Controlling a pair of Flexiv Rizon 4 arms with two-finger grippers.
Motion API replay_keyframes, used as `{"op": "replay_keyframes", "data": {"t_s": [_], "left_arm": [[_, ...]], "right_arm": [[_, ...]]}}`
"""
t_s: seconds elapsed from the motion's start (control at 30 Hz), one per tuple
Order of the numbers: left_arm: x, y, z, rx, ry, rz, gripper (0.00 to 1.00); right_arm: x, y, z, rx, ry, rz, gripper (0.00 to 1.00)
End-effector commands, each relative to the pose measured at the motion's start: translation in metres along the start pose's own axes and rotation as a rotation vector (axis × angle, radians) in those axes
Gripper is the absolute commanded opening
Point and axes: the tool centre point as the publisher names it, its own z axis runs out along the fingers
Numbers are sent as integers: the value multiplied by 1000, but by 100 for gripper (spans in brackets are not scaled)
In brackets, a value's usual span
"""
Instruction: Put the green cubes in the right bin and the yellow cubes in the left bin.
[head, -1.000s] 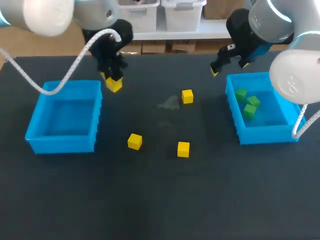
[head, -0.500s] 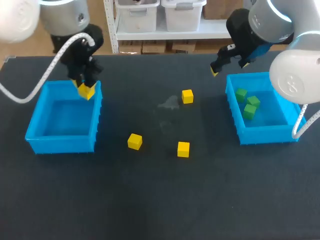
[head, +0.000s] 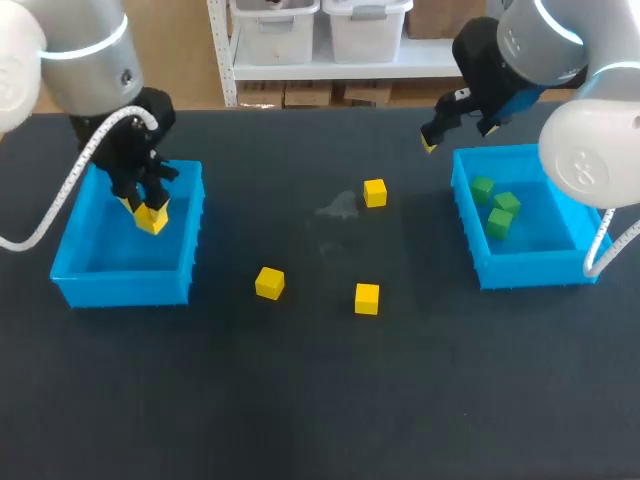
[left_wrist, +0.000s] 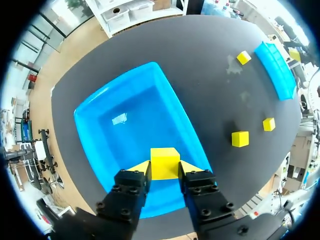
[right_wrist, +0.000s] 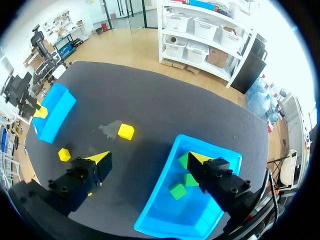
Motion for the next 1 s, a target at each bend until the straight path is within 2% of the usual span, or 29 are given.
{"op": "replay_keyframes", "data": {"t_s": [0.03,0.4,0.83,1.0], "left_arm": [[2,0,0,1,-12,0,100],[-20,-3,-7,5,-44,44,100],[-79,-34,-42,25,-138,267,100],[-92,-52,-47,47,-138,358,100]], "right_arm": [[0,0,0,0,0,0,100],[0,0,0,0,0,0,100],[0,0,0,0,0,0,100],[0,0,0,0,0,0,100]]}}
